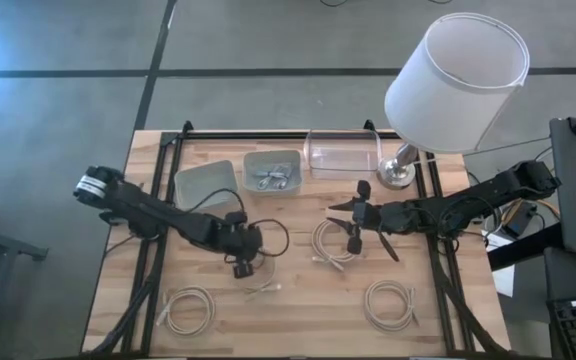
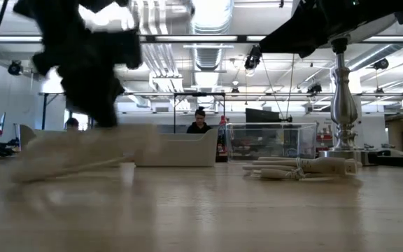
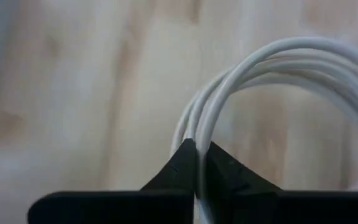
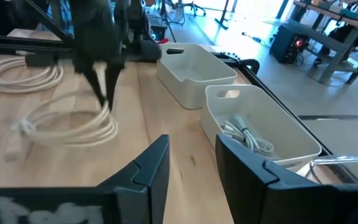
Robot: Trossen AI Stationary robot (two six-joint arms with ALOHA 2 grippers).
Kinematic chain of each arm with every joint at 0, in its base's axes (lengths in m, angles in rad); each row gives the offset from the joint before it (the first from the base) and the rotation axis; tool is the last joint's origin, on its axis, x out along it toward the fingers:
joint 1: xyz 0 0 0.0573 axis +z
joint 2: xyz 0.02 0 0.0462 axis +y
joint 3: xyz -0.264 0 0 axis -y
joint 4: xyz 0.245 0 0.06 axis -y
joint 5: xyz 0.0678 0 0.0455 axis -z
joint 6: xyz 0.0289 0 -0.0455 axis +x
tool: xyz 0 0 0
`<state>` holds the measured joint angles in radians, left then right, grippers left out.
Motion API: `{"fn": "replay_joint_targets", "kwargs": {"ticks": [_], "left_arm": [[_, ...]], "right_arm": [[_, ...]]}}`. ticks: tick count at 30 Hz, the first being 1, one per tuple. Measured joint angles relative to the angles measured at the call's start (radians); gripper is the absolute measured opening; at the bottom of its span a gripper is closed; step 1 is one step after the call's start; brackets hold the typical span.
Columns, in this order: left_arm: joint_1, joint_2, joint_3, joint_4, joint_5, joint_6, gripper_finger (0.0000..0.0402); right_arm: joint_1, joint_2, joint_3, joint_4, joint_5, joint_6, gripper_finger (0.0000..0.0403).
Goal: Pick & Place USB Port
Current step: Put the light brown HDMI cable into the left gray bin
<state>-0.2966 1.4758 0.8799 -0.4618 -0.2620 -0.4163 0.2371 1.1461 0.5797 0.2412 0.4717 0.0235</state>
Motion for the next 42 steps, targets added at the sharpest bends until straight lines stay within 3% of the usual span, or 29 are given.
{"fn": "replay_joint_targets", "kwargs": {"ticks": [5, 15, 22, 35, 42], "left_arm": [[0.000, -0.079, 0.118, -0.152, -0.171, 0.074, 0.0031], [0.001, -0.179, 0.352, -0.636, -0.666, 0.062, 0.0023], [0.047, -0.222, 0.407, -0.883, -0.834, -0.030, 0.0022], [0.319, -0.234, 0.192, -0.952, -0.875, -0.119, 0.0021], [0.354, -0.226, 0.052, -0.858, -0.839, -0.114, 0.0021]], "right_arm": [[0.000, 0.000, 0.000, -0.003, 0.000, 0.003, 0.0126], [0.000, 0.000, -0.001, -0.006, 0.000, 0.073, 0.0123], [0.000, 0.000, -0.005, -0.006, -0.001, 0.111, 0.0113], [0.000, 0.000, -0.008, -0.006, -0.002, 0.142, 0.0116], [0.000, 0.000, -0.008, -0.006, -0.003, 0.137, 0.0114]]}}
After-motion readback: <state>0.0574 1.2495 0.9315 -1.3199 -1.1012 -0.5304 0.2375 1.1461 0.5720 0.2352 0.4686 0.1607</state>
